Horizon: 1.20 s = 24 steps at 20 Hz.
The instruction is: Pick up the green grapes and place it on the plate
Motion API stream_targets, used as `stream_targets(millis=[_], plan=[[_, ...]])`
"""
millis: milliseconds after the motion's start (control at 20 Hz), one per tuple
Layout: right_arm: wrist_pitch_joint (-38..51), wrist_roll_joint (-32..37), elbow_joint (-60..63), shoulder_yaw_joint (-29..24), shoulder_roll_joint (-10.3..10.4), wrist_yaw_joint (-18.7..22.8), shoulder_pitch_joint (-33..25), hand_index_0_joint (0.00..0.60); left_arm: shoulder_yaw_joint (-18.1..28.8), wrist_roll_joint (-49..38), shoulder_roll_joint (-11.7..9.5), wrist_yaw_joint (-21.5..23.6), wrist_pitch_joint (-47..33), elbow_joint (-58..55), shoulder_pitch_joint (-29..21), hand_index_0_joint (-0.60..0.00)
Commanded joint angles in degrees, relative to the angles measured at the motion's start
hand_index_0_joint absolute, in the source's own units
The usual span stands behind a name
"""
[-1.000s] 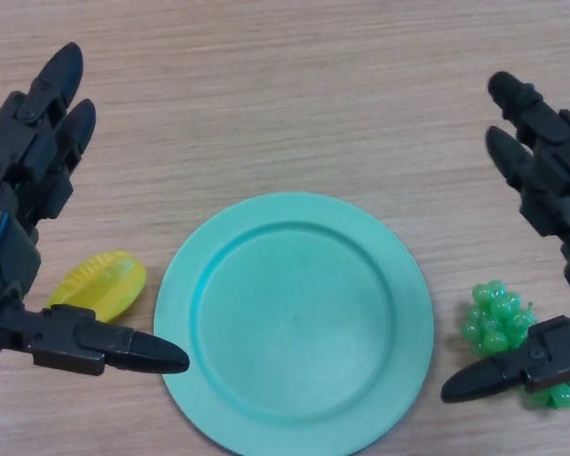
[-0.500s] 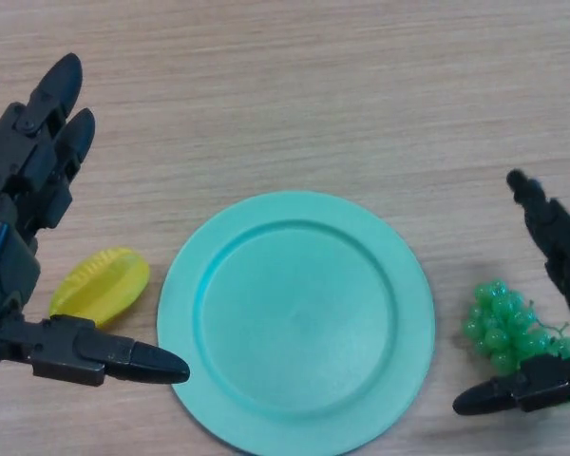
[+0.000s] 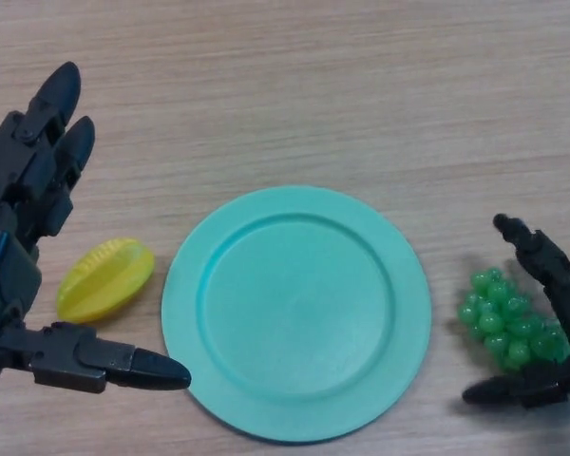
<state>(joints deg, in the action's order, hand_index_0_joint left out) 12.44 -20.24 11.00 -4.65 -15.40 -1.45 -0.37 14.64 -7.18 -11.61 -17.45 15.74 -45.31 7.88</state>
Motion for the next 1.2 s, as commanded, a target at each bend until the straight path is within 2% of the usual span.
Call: stream_targets(millis=[50, 250, 450, 650, 750, 800, 900, 1050, 1150, 1200], plan=[[7.0, -6.5, 2.3, -2.9, -4.5, 6.5, -2.8, 0.600, 3.5, -1.4, -0.9, 1.1, -9.0, -3.1, -0.3, 0.000], [6.3, -9.8, 4.2, -1.3, -4.6, 5.3, -2.7, 0.600, 3.9, -1.7, -0.5, 0.9, -9.8, -3.1, 0.3, 0.000], [2.6, -12.9, -6.6, -0.9, -4.7, -1.5, -1.9, 0.600, 4.7, -2.1, -0.3, 0.8, -10.2, -3.0, 0.7, 0.000], [-7.4, -11.0, -24.0, 1.8, -1.2, -9.8, -3.0, 0.600, 5.4, -2.6, -0.6, 0.8, -9.7, -3.2, 0.2, 0.000], [-14.2, -10.2, -30.8, 5.9, 1.1, -13.2, -5.5, 0.600, 6.2, -3.5, -0.7, 0.6, -9.8, -2.9, 0.1, 0.000], [-20.3, -8.7, -35.0, 9.2, 3.0, -14.9, -7.6, 0.600, 6.9, -4.3, -0.7, 0.4, -10.3, -2.6, 0.1, 0.000], [-27.4, -8.9, -38.1, 15.1, 4.1, -16.6, -11.8, 0.600, 8.0, -5.3, -0.7, -0.1, -11.1, -2.0, 0.4, 0.000], [-34.2, -7.3, -37.4, 22.1, 4.5, -14.1, -18.5, 0.600, 9.8, -6.6, 0.0, -0.6, -12.9, -1.2, 1.5, 0.000], [-40.1, -2.8, -36.6, 25.9, 4.5, -9.2, -23.4, 0.600, 11.0, -7.4, 0.3, -1.5, -14.1, -0.5, 2.2, 0.000], [-40.0, -2.1, -34.4, 26.8, 4.5, -4.0, -26.3, 0.600, 11.5, -7.6, 0.5, -1.9, -15.2, 0.1, 2.4, 0.000]])
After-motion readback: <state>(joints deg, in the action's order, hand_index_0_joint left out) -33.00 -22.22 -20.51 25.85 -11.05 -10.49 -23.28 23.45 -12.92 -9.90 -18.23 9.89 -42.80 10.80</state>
